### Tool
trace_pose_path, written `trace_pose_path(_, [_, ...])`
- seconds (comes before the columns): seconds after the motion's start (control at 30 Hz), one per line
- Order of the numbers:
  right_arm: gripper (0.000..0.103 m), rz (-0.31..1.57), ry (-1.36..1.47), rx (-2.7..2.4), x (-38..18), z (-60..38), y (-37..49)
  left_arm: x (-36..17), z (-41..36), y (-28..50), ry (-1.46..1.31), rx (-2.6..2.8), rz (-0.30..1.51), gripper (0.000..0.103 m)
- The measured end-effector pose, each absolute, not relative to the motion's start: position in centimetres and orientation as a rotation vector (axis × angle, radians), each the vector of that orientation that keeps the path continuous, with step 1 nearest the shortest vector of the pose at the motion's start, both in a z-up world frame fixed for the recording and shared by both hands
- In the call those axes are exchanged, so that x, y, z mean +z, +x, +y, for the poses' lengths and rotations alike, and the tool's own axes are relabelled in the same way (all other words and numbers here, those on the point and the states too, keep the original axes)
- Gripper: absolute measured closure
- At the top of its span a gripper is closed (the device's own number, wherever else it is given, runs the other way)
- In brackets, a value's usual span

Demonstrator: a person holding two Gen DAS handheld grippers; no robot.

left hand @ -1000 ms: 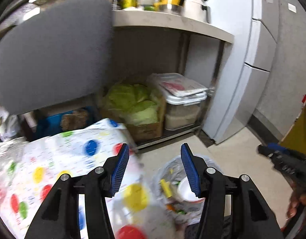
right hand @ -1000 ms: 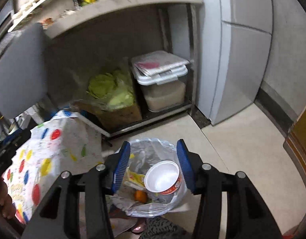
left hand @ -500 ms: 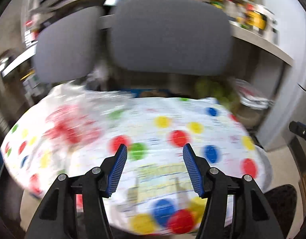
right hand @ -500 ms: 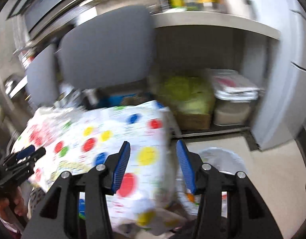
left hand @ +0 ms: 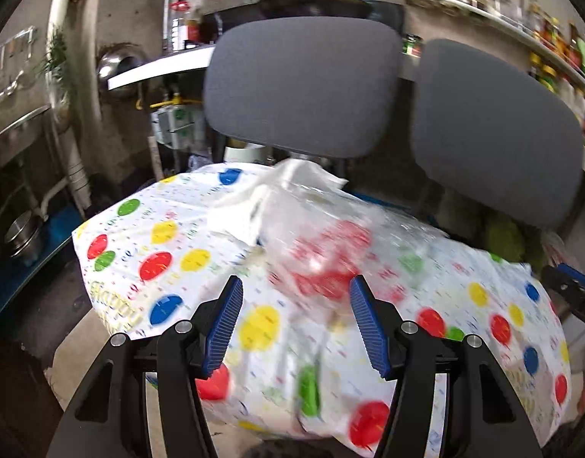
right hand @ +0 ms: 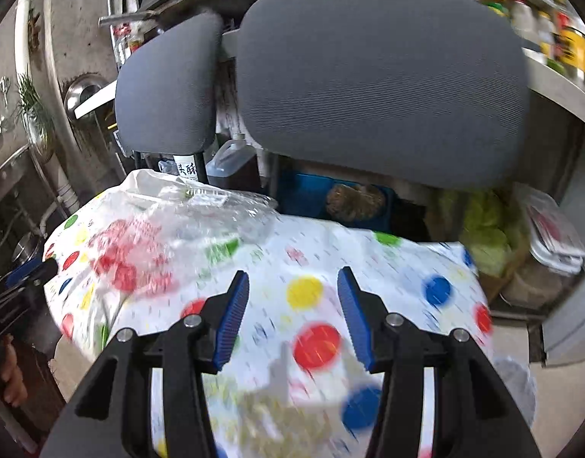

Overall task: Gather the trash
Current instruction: 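Grasp the clear plastic box with the right tool while the left tool grasps the red-print plastic bag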

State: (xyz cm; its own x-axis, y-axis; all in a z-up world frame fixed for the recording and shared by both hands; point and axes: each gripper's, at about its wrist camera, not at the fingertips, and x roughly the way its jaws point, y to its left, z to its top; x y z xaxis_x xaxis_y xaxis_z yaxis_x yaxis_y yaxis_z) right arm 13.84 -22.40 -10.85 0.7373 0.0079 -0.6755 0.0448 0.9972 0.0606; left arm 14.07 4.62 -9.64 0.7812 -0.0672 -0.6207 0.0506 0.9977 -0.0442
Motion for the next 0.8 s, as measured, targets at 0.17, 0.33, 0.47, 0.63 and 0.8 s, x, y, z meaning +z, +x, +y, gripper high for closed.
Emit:
trace_pose_path(0.17, [0.055, 0.778, 0.091, -0.015, -12.4, -21.3, 20.7, -9.2, 5.6, 16.8, -0.042, -0.038, 0.659, 0.043])
trace_pose_path(0.33, [0.055, 0.831, 0.158, -0.017, -14.5, -21.1, 26.2, -9.6, 5.7, 19.5, -0.043, -0.029, 0.657, 0.043])
trace_pose_path(0.47, [0.055, 0.877, 0.183, -0.015, -16.2, -20.7, 28.9, -10.5, 5.7, 21.0, -0.055, -0.019, 0.676, 0.043])
trace_pose_path(0.63, [0.055, 0.955, 0.219, 0.007, -18.6, -20.2, 30.6, -12.0, 6.0, 21.4, -0.048, -0.002, 0.71, 0.043])
trace_pose_path(0.8, [0.058, 0.985, 0.214, 0.034, -19.5, -19.2, 30.2, -13.1, 6.9, 21.2, -0.064, 0.014, 0.741, 0.043])
